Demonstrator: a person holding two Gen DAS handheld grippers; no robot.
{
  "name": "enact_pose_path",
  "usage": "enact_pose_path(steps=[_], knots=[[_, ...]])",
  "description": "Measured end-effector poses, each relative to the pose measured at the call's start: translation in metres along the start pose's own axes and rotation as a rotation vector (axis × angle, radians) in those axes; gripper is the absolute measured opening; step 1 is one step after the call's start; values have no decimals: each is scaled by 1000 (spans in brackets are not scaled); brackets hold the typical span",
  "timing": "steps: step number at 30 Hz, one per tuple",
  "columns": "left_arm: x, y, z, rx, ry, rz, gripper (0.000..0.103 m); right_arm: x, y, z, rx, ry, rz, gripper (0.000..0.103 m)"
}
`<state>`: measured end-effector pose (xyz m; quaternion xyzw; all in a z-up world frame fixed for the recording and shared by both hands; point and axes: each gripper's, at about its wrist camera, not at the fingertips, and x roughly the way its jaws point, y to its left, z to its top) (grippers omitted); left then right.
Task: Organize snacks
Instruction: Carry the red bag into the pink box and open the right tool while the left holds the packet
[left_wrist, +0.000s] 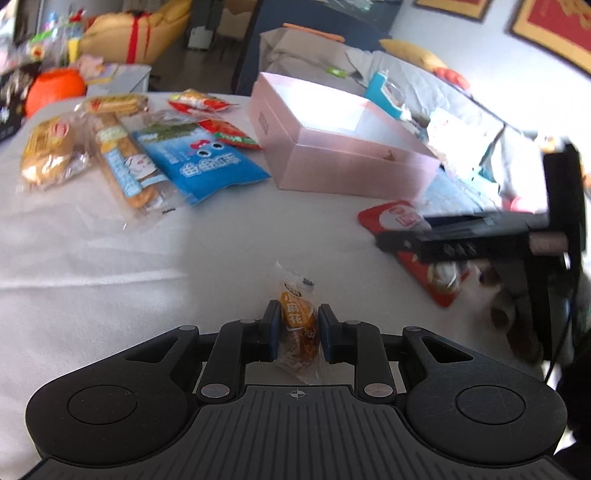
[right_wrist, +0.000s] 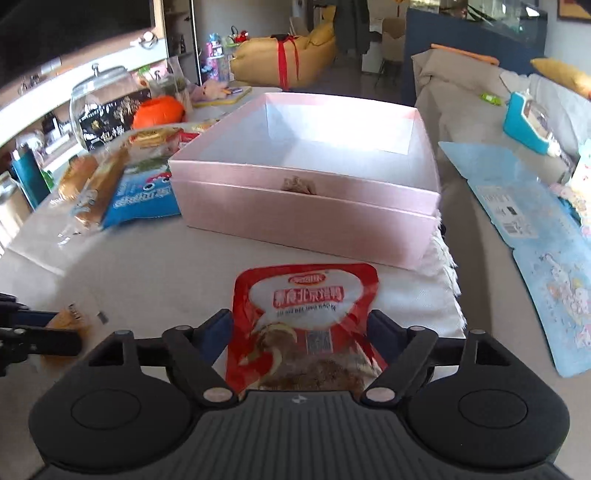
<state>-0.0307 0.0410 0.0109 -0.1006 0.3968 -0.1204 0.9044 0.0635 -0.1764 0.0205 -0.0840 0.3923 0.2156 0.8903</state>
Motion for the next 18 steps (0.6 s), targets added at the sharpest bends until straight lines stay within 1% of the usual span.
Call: enact_pose_path(steps=[2, 4, 6, 7, 8, 10, 12, 14, 15, 17, 18], knots=[[1, -6, -1, 38, -1, 21, 26, 10, 4, 6, -14, 12, -15, 89], [0, -8, -3, 55, -1, 27, 26, 17, 6, 11, -14, 9, -19, 90], [-1, -7, -4, 50, 0, 21, 26, 15, 7, 14, -15, 14, -23, 84], [-1, -5, -5, 44, -2, 16, 26, 10, 8, 13, -24, 6, -31, 72], [-2, -4, -6, 40, -6, 12, 26, 5, 11, 13, -32, -7, -36, 71], [-3, -2, -7, 33, -14, 5, 26, -12, 14, 11, -41, -60, -43, 68], [-3, -2, -7, 34, -15, 0, 26, -31, 17, 10, -53, -107, -33, 67], [-4, 1, -4, -5, -13, -10, 25, -46, 17, 13, -49, -141, -21, 66], [-6, 2, -1, -22, -19, -29, 24, -54, 16, 15, -42, -159, -16, 66], [-13, 0, 12, -12, -74, -72, 24, -71, 10, 25, -21, -206, -7, 65], [-18, -4, 24, 12, -105, -76, 24, -80, 4, 31, -8, -230, -1, 63]])
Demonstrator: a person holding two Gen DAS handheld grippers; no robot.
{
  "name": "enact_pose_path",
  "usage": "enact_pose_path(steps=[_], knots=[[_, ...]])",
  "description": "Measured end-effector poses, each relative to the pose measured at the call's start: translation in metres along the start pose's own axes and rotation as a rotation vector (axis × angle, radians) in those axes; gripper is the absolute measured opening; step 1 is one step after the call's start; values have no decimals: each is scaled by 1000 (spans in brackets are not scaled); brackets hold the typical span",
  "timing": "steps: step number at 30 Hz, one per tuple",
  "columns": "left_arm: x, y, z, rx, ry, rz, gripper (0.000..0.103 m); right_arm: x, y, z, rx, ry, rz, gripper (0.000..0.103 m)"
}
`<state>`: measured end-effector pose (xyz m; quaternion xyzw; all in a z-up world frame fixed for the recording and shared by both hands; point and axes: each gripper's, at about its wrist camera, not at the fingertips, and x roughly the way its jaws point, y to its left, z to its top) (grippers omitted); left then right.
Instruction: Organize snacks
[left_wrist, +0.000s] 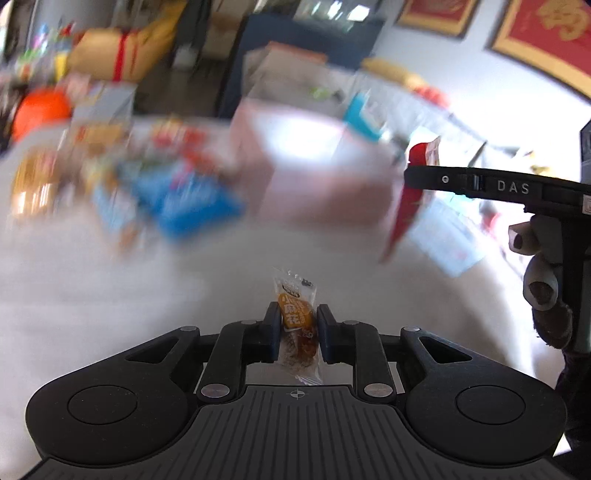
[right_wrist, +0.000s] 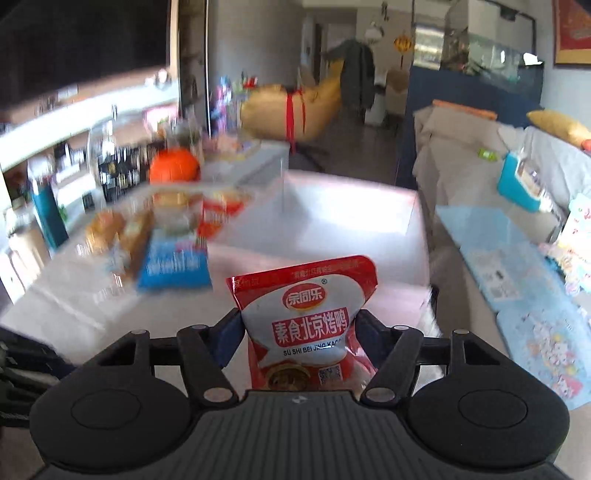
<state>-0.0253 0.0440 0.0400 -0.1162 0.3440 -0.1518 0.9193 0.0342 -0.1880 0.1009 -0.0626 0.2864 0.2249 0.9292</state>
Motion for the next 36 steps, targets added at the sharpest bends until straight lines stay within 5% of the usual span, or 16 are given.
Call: enact_pose_path(steps=[5, 8, 11, 14, 17, 23, 30, 34, 36], knots=[[-4, -23, 80, 124, -169, -13, 24, -21, -30, 68, 72, -128, 14, 58], [17, -24, 127, 104, -255, -28, 26, -16, -40, 107, 82, -167, 4, 58], [75, -2, 157, 2, -159, -40, 26, 15, -52, 141, 113, -83, 79, 69], [111, 15, 152, -29, -59, -68, 26, 53, -61, 154, 176, 34, 40, 75], [101, 38, 136, -84, -60, -49, 26, 69, -62, 143, 169, 75, -9, 75], [47, 74, 110, -22, -144, 182, 26, 68, -26, 81, 59, 110, -43, 75], [2, 137, 87, -114, -210, 552, 26, 74, 47, 34, -43, 145, 120, 75], [1, 164, 64, -211, -193, 566, 29, 85, 86, 27, -80, 164, 183, 75], [2, 168, 56, -216, -248, 565, 41, 89, 100, 29, -102, 172, 192, 75]])
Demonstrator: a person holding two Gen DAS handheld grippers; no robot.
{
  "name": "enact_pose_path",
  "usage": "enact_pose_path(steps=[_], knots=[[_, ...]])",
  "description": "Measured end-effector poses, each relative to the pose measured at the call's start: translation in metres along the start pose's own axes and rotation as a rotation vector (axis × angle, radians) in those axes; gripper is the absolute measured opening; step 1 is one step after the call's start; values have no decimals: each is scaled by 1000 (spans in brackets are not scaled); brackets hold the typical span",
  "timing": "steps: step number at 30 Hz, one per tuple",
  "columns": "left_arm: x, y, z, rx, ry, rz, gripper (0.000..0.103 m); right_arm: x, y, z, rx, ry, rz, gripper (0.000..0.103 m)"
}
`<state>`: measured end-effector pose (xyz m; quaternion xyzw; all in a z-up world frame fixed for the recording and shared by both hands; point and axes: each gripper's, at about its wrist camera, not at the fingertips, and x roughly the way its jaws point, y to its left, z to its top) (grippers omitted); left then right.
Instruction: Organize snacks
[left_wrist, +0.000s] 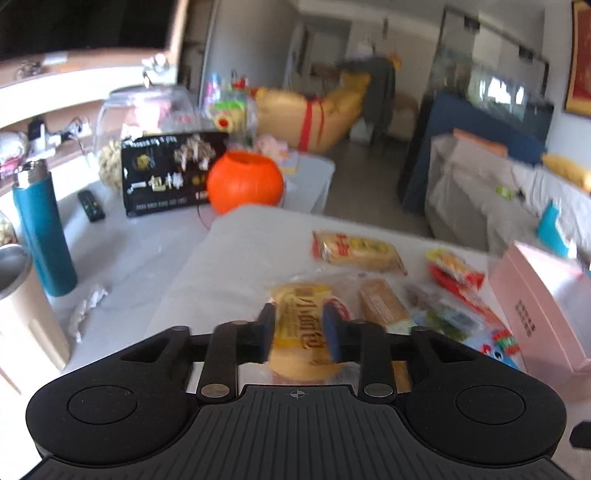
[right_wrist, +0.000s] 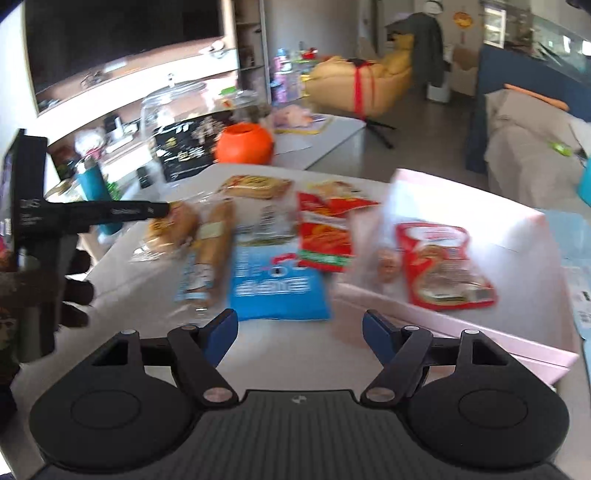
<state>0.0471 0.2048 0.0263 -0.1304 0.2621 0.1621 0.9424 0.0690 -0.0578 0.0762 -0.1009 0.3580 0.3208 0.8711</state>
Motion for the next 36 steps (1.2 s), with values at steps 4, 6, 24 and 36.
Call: enact_pose_path(steps=[4, 6, 24, 36], knots=[[2, 3, -4, 14, -47, -17, 43, 6, 22, 6, -46, 12, -16, 75], [1, 8, -6, 2, -45, -55, 42, 11, 31, 11, -62, 12, -24, 75], [8, 28, -13, -69, 55, -223, 58, 74, 88, 22, -148, 123, 30, 30], [-30, 17, -24, 27, 36, -250, 26, 7, 61, -18, -81, 120, 71, 30]])
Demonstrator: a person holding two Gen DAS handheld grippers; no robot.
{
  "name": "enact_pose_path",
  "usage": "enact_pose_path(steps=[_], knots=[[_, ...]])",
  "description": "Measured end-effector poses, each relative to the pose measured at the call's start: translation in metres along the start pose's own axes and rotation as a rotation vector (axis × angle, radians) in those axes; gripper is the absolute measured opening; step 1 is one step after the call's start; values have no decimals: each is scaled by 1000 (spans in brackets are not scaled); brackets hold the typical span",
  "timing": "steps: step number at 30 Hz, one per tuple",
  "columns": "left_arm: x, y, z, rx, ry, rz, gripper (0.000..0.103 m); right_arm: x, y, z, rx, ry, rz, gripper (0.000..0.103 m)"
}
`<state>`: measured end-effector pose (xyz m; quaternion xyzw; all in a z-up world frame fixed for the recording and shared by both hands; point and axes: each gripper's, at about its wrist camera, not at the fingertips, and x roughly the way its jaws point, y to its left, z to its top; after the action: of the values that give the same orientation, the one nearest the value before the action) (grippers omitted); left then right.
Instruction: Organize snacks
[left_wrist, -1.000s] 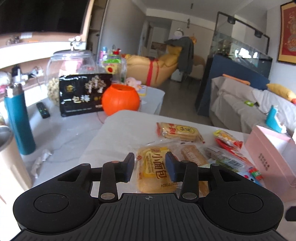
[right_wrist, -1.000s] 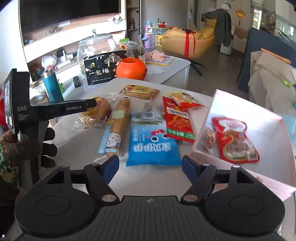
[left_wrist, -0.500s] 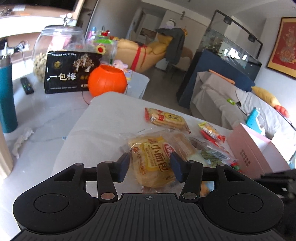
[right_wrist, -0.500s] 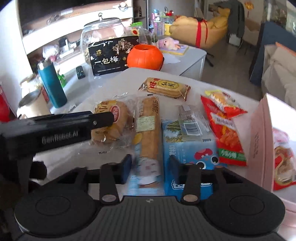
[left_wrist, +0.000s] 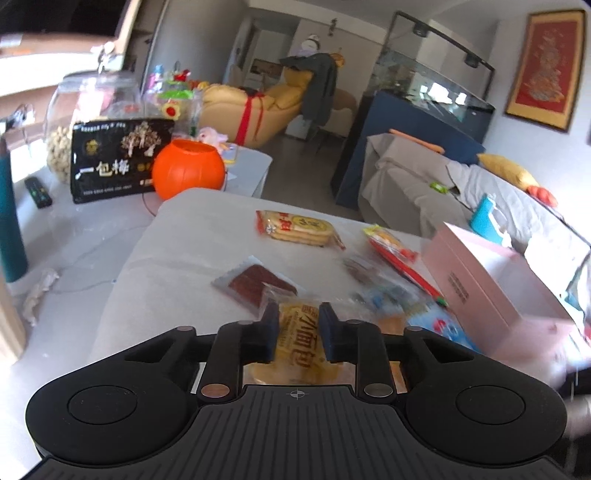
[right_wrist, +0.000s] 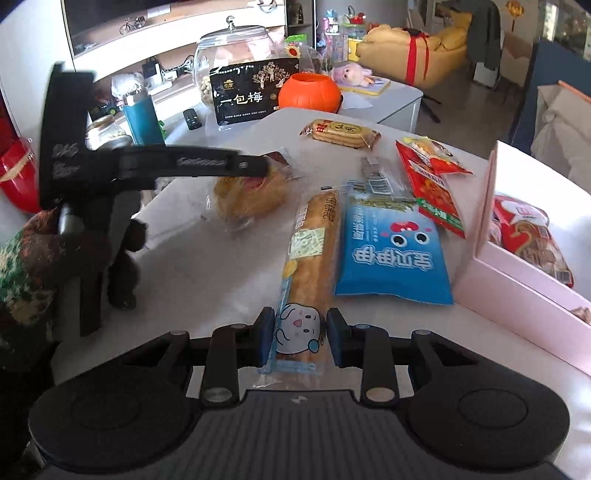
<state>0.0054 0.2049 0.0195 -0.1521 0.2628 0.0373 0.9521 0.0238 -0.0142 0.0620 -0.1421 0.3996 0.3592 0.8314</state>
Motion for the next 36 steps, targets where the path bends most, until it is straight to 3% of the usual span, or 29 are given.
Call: enact_pose_path(steps=[3, 7, 9, 12, 15, 19, 20, 21, 22, 23, 29, 31, 34, 36], knots=[[-20, 0, -19, 10, 18, -32, 26, -11, -7, 19, -4, -66, -39, 38], [-36, 9, -34, -35, -3, -47, 30, 5, 1, 64, -63, -121, -30, 56], [-34, 19, -40, -92, -25, -61, 43, 32, 14, 94, -70, -113, 15, 56], [-30, 33, -41, -166, -25, -90, 48, 78, 32, 126, -63, -71, 61, 56], [-28, 36, -41, -190, -19, -100, 51, 125, 44, 145, -60, 12, 67, 52], [-28, 36, -42, -194, -17, -106, 51, 157, 55, 145, -103, 80, 16, 51], [-28, 37, -42, -201, -16, -110, 51, 154, 57, 144, -120, 79, 10, 43], [-28, 39, -42, -208, -15, -114, 51, 150, 58, 143, -132, 76, 7, 27], [-27, 39, -42, -211, -14, -115, 51, 141, 57, 142, -132, 78, 4, 3], [-27, 39, -42, -210, -13, -114, 51, 131, 54, 142, -123, 68, 10, 2], [-27, 37, -42, -199, -14, -108, 51, 92, 40, 143, -112, 32, 42, 2], [-27, 37, -42, -202, -14, -108, 51, 97, 37, 144, -99, 31, 48, 7], [-28, 36, -43, -198, -16, -106, 51, 122, 36, 146, -76, 68, 54, 24], [-27, 36, -43, -200, -16, -108, 51, 139, 37, 148, -62, 83, 49, 25]])
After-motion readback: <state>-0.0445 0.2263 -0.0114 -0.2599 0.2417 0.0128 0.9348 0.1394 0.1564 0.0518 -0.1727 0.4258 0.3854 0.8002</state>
